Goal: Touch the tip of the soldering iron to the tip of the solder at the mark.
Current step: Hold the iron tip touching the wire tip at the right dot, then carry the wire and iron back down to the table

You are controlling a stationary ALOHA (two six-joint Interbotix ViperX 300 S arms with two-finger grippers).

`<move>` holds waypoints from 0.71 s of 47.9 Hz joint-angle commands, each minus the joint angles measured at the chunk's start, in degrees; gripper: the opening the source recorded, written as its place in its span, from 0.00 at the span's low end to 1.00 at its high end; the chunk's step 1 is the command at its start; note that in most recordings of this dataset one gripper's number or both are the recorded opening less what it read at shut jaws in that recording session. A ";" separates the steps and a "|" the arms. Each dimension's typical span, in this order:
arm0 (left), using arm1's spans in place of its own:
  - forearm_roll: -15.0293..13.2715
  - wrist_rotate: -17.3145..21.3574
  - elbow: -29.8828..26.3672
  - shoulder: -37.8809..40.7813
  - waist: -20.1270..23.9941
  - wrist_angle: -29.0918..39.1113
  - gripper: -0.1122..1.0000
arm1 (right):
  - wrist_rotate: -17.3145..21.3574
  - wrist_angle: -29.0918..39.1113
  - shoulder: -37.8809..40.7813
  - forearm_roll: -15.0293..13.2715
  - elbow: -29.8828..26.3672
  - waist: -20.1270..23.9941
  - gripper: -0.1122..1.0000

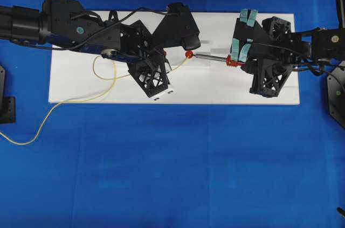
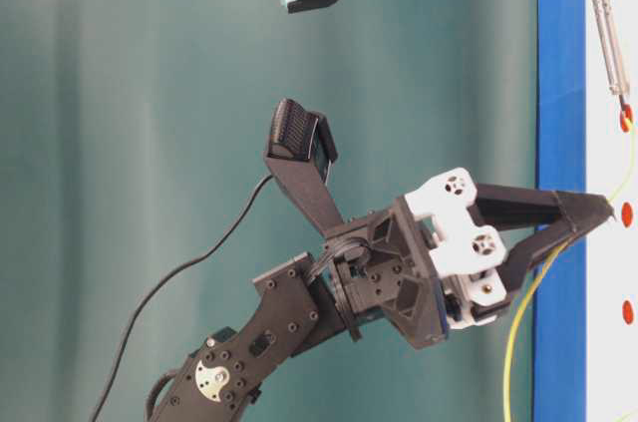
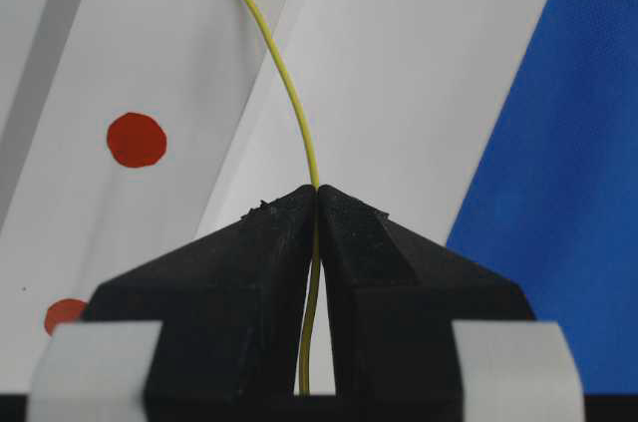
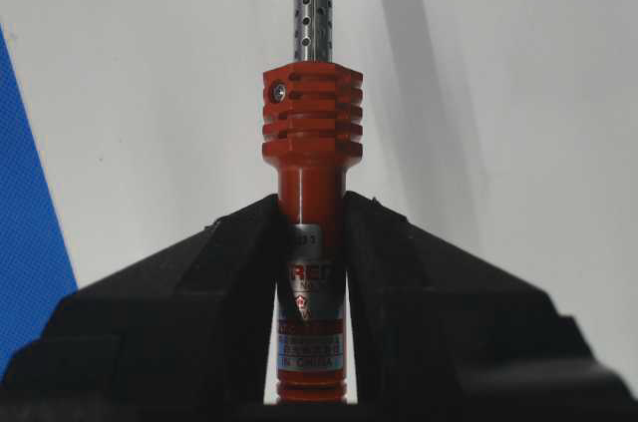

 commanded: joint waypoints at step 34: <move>0.18 -1.76 10.81 -16.61 -0.53 -2.99 0.12 | -0.09 -0.18 -0.70 -0.26 -1.49 -0.09 0.16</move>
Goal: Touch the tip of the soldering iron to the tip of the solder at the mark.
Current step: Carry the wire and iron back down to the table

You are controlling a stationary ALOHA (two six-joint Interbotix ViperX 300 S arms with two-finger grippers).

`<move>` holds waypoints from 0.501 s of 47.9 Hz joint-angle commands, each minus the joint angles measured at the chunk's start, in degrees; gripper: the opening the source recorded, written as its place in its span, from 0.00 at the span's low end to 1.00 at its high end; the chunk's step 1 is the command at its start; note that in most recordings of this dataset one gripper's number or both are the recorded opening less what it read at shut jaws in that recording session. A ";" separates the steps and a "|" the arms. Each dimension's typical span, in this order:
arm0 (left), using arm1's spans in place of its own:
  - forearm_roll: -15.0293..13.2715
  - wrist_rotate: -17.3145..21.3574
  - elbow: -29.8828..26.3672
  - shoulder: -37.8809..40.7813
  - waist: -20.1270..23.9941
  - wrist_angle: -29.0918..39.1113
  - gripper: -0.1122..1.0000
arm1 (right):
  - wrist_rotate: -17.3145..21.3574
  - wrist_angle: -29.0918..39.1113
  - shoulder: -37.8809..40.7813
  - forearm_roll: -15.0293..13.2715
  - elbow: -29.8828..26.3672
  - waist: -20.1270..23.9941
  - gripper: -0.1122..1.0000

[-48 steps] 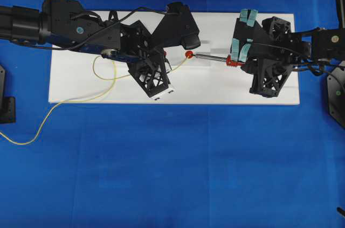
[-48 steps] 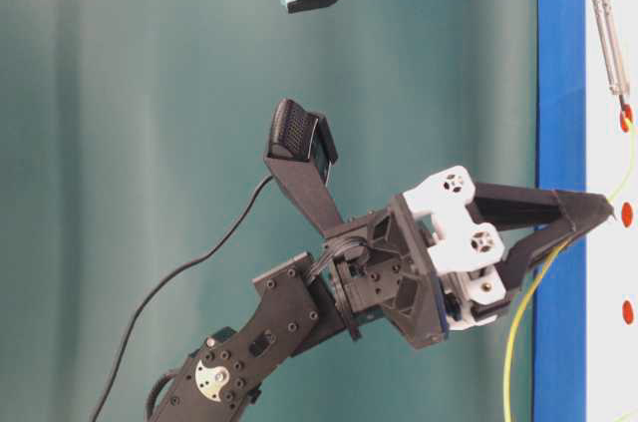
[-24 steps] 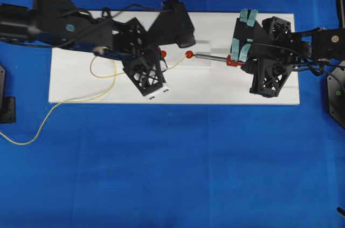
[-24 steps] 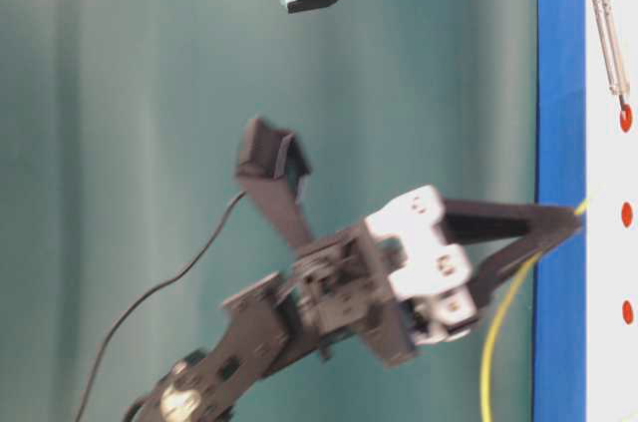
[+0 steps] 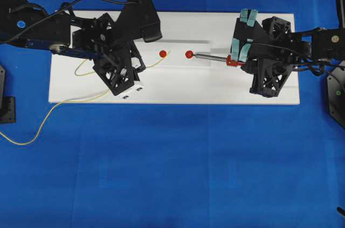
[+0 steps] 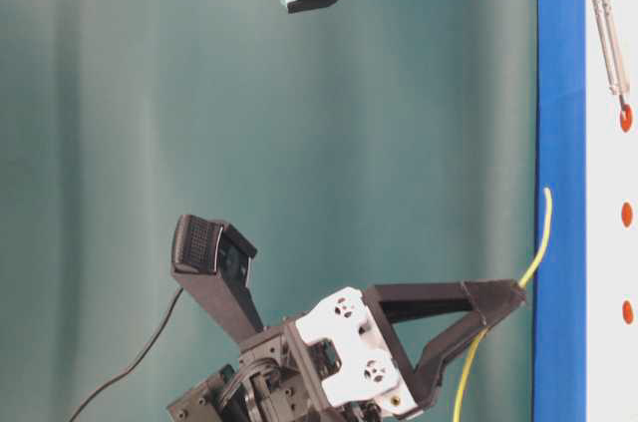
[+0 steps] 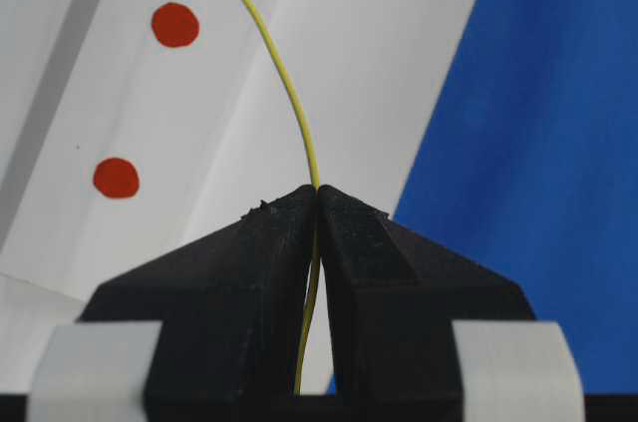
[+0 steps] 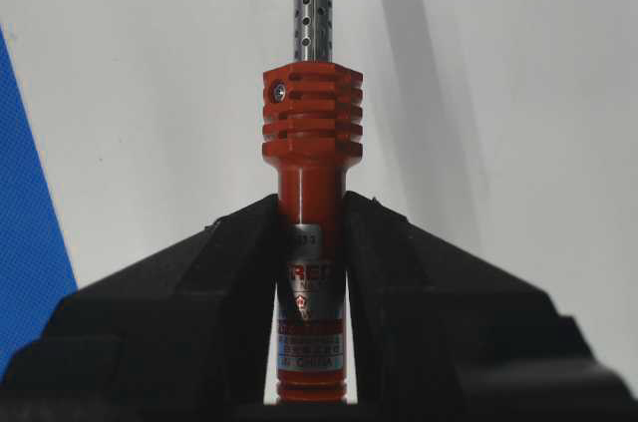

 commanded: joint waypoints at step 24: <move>0.09 -0.26 3.08 -6.06 -1.76 -0.62 0.12 | 0.18 -0.18 -17.05 -0.62 5.98 -0.26 0.16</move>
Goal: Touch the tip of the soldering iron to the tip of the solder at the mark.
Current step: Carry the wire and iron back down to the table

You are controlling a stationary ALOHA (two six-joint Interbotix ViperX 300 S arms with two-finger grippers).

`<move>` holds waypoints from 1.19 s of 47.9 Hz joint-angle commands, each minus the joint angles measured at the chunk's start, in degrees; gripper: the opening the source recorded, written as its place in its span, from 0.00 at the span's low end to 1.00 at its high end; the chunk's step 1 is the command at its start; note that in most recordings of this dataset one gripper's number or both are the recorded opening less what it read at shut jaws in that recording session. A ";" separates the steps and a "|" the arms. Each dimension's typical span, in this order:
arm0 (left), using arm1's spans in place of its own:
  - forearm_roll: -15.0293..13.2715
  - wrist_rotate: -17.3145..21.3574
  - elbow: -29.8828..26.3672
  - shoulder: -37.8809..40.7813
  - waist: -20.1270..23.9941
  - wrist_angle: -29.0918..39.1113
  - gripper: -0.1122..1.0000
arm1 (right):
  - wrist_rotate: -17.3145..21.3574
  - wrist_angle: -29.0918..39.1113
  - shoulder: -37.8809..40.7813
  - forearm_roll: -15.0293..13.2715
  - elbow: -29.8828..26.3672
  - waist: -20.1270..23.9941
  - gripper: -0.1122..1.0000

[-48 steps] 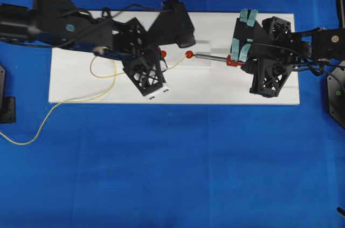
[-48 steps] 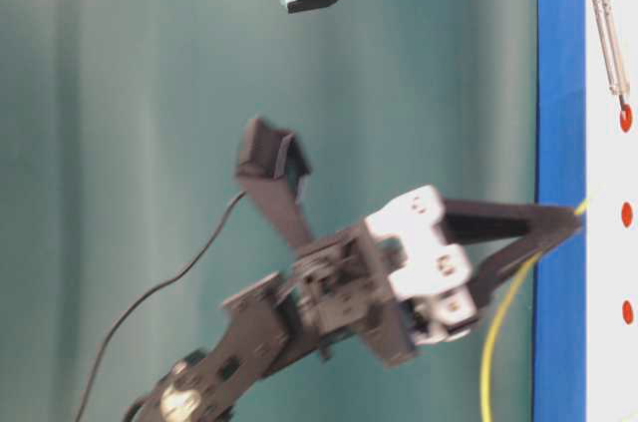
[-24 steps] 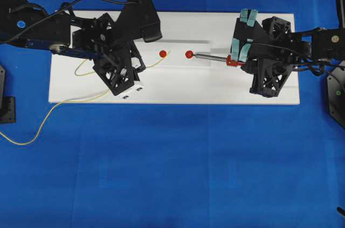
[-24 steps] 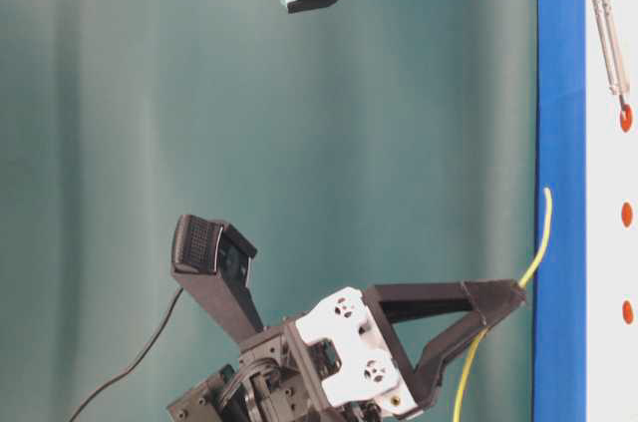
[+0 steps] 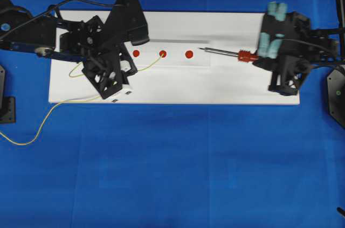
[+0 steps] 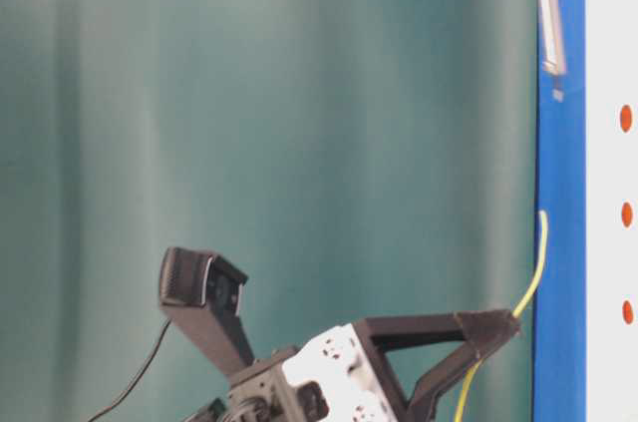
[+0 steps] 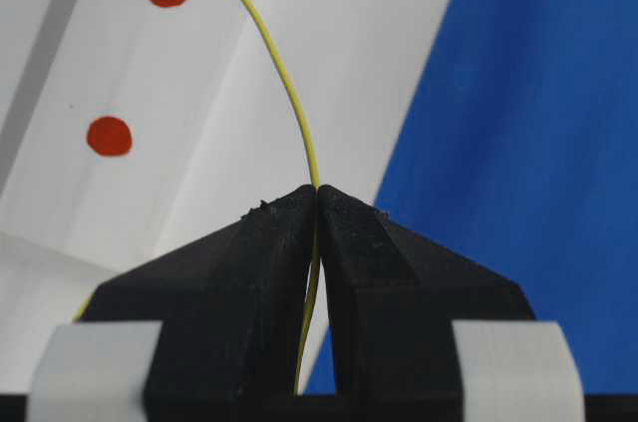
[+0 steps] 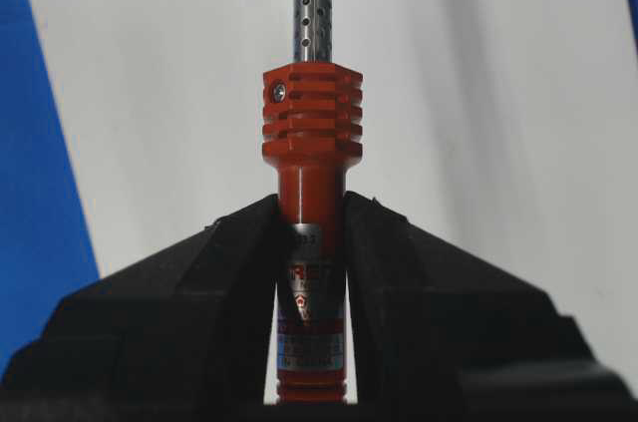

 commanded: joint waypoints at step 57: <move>0.09 -10.90 15.21 -13.18 -24.79 -21.27 0.12 | 10.28 -12.39 -2.20 2.46 1.85 26.10 0.16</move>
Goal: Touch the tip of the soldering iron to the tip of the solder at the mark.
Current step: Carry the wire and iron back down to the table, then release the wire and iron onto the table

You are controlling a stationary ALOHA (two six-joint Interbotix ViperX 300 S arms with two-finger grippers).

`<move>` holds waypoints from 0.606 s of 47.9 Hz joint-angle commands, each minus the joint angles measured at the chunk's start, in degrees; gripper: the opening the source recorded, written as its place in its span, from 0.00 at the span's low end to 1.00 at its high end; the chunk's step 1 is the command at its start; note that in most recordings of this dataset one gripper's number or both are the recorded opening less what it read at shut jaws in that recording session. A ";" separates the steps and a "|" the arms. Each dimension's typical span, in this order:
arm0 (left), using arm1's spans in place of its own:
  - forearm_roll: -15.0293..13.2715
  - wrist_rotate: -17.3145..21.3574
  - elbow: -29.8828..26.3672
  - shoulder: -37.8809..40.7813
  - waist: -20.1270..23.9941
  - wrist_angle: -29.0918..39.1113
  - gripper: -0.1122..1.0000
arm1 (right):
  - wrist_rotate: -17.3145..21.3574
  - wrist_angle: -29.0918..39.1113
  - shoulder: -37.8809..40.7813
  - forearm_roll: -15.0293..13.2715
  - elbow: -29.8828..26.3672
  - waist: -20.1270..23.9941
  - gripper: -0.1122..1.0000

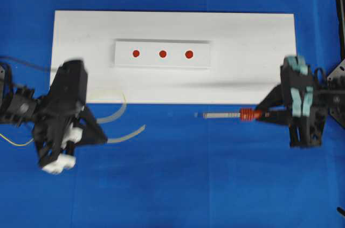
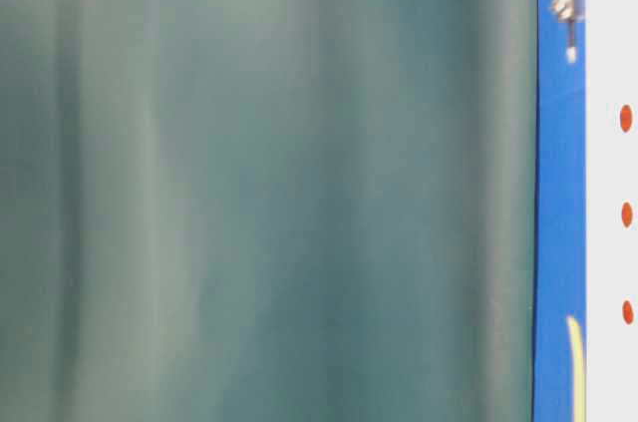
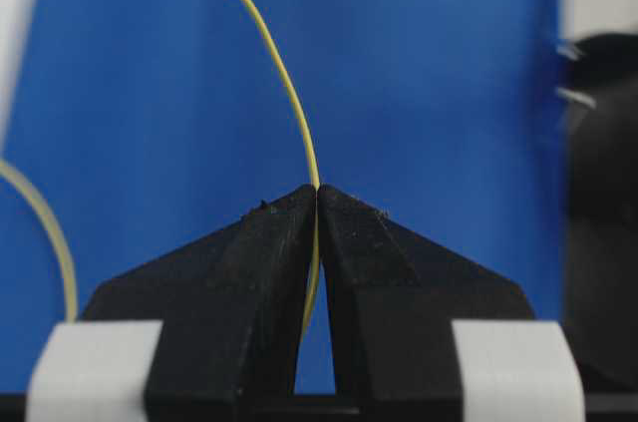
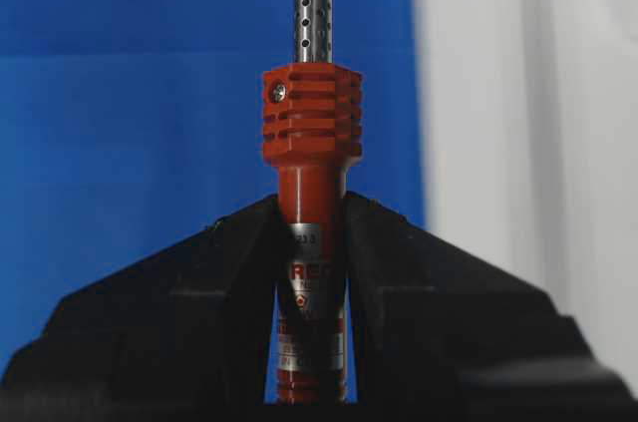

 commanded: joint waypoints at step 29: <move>0.09 0.88 2.64 22.24 -9.23 -19.34 0.12 | 3.60 -14.50 26.98 0.44 -7.21 9.93 0.16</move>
